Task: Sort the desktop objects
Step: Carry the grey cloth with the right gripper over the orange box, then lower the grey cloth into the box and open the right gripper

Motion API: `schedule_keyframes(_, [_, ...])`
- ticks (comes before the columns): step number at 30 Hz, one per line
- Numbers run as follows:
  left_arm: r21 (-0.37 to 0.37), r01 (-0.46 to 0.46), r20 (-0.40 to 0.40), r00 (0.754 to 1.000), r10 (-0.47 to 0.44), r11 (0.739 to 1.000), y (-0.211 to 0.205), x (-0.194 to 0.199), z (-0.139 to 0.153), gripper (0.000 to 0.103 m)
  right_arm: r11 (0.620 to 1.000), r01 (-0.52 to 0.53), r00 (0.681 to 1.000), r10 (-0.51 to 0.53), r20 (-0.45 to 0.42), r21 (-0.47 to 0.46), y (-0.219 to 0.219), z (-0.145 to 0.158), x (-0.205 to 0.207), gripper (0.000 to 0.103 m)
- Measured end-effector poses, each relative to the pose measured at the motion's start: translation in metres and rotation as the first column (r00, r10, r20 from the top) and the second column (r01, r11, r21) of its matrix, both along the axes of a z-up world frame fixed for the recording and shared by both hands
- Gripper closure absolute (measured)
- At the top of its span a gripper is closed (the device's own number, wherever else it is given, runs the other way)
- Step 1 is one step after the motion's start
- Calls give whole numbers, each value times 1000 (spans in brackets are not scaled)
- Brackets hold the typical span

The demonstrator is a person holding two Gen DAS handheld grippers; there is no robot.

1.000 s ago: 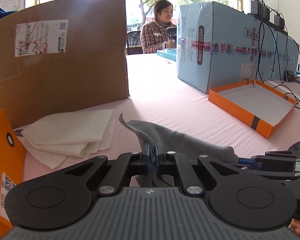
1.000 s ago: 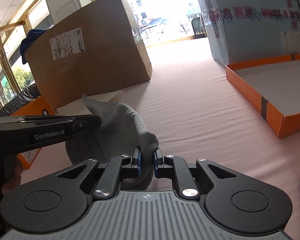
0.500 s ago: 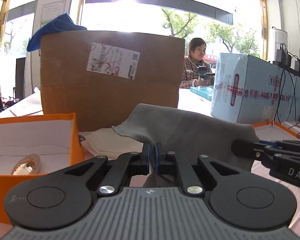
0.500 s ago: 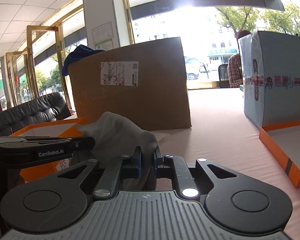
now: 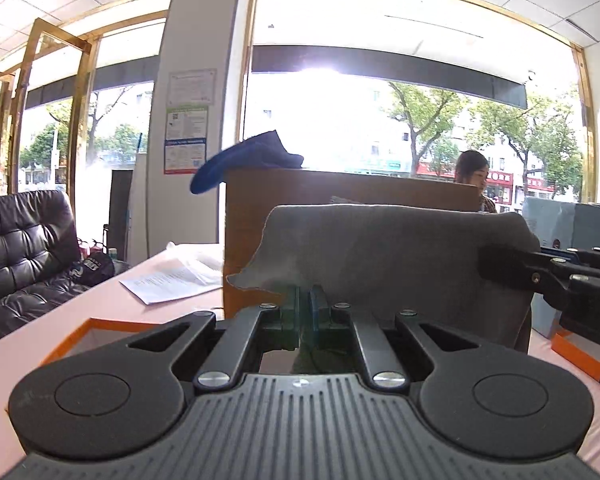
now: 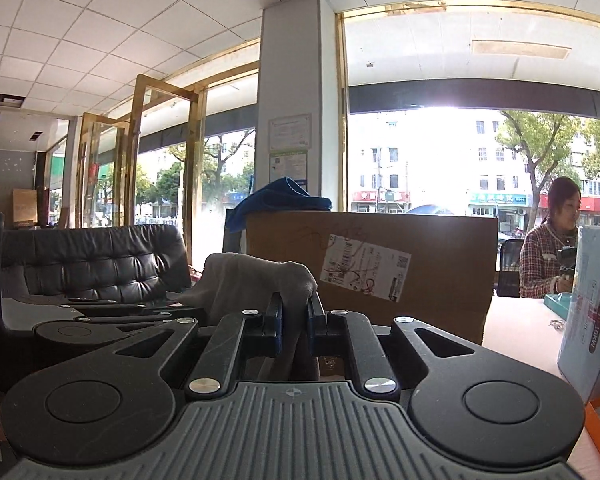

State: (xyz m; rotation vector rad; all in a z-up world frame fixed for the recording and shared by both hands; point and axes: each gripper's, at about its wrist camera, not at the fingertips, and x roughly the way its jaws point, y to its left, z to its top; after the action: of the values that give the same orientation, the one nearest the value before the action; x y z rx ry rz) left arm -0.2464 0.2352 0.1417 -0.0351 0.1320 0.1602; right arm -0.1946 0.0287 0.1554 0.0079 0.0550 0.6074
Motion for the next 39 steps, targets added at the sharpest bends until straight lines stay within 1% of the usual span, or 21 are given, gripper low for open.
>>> schedule_keyframes(3, [23,-55,-15,998,55,998,21,2,10,98,1000,-11,1000,11,11,8,27,12,7,92])
schedule_keyframes(7, [75,-121,-77,989,127,990,51,15,21,98,999,-45,999,45,-18,31,63,36,24,92])
schedule_keyframes(9, [70,-125,-147,980,134,990,65,26,24,98,998,-57,997,58,-46,27,83,49,36,93])
schedule_keyframes(10, [54,-126,-190,973,134,991,74,33,24,98,998,-63,996,64,-64,23,91,53,42,93])
schedule_keyframes(12, [10,-134,-281,951,132,991,90,45,22,98,996,-86,988,86,-129,7,108,61,56,93])
schedule_keyframes(14, [-22,-150,-351,927,132,989,104,54,16,98,995,-100,977,96,-190,-9,125,64,67,93])
schedule_keyframes(16, [-23,-166,-399,906,143,986,113,61,8,98,995,-104,962,99,-255,-8,136,58,70,93])
schedule_keyframes(19, [-2,-184,-442,882,164,983,117,66,-3,98,993,-118,919,114,-378,12,151,45,88,93])
schedule_keyframes(20, [-1,-185,-456,875,164,983,118,68,-5,98,991,-125,897,129,-423,37,153,39,92,93])
schedule_keyframes(22, [4,-181,-486,859,160,983,120,71,-10,98,986,-136,843,167,-512,97,155,27,96,93])
schedule_keyframes(23, [15,-181,-502,849,164,983,120,74,-12,98,985,-132,824,169,-540,107,157,21,101,93])
schedule_keyframes(25, [41,-179,-543,822,172,983,121,85,-20,98,989,-115,806,147,-574,91,162,11,110,93])
schedule_keyframes(27, [34,-175,-592,789,161,984,123,94,-31,98,993,-99,791,116,-600,62,168,0,118,93])
schedule_keyframes(30, [-49,-179,-663,742,102,983,130,107,-52,98,997,-71,764,70,-642,24,170,-19,125,93])
schedule_keyframes(31, [-67,-181,-678,730,88,981,132,111,-57,98,998,-63,753,53,-656,9,171,-25,127,93])
schedule_keyframes(33, [-60,-177,-690,718,87,982,130,115,-65,98,999,-52,733,27,-680,-16,166,-40,126,93])
schedule_keyframes(35, [-48,-162,-699,710,82,986,127,118,-70,98,998,-57,724,13,-690,-41,168,-45,126,93])
schedule_keyframes(38, [-83,-142,-727,685,37,986,125,122,-77,98,994,-73,710,-6,-704,-82,171,-49,127,93])
schedule_keyframes(39, [-92,-140,-735,678,28,986,125,123,-79,98,992,-84,711,-10,-703,-98,173,-50,126,93])
